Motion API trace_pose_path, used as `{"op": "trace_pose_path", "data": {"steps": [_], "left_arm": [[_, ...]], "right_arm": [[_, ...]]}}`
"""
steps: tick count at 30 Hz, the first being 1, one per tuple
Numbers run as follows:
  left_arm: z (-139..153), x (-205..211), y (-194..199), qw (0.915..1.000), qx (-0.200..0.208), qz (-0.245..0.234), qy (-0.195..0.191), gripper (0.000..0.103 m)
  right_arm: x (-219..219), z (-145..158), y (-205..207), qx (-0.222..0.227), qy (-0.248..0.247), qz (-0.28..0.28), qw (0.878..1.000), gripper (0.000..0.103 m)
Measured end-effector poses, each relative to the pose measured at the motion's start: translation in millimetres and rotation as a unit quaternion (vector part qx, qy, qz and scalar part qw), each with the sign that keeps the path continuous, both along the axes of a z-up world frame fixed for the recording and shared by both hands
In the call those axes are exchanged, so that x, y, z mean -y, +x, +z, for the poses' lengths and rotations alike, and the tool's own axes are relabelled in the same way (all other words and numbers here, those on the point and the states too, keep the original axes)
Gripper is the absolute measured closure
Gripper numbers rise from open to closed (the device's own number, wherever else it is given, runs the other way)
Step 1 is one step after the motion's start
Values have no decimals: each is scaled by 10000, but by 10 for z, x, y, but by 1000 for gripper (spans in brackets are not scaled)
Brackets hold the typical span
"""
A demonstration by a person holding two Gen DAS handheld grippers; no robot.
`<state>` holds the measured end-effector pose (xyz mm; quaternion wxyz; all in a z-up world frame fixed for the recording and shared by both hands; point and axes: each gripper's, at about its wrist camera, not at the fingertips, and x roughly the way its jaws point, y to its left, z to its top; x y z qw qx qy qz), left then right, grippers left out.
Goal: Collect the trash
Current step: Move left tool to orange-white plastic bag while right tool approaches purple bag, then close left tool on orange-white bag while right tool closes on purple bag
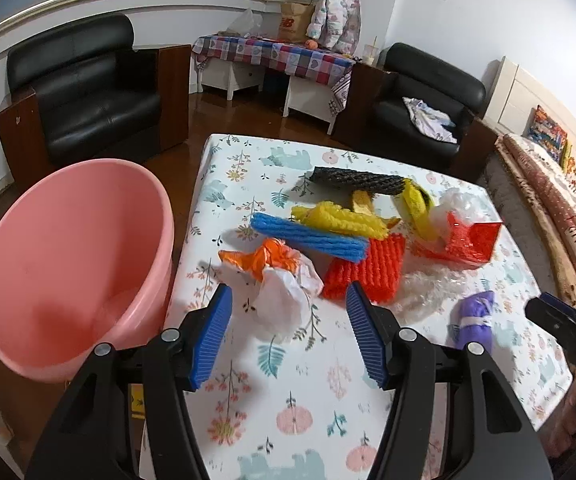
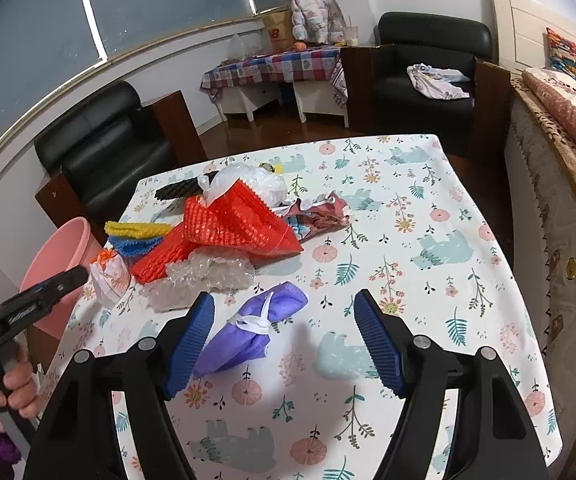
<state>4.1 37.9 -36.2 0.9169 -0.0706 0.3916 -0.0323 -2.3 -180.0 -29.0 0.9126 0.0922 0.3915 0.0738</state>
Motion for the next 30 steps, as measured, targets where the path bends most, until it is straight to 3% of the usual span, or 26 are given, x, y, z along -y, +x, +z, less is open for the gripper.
{"op": "trace_pose_path", "data": {"steps": [3, 7, 9, 12, 16, 26, 30], "left_arm": [[-71, 16, 83, 9999, -93, 10, 115, 43], [-162, 30, 150, 9996, -250, -76, 91, 62], [-196, 23, 159, 9995, -277, -72, 102, 76], [-207, 15, 147, 9996, -258, -111, 52, 84], [-184, 38, 92, 9996, -181, -188, 96, 87], [-29, 28, -103, 9994, 37, -332, -54, 88], [7, 45, -156, 9991, 57, -402, -106, 88]], "right_arm": [[-15, -30, 10, -68, 13, 40, 10000, 31], [-25, -92, 44, -213, 65, 74, 9997, 31], [-27, -108, 54, -259, 83, 84, 9996, 31], [-52, -127, 63, -301, 96, 123, 9994, 31], [-125, -158, 84, -375, 82, 252, 9989, 31], [-219, -342, 190, -945, 69, 411, 9947, 44], [-244, -372, 199, -973, 104, 478, 9940, 48]]}}
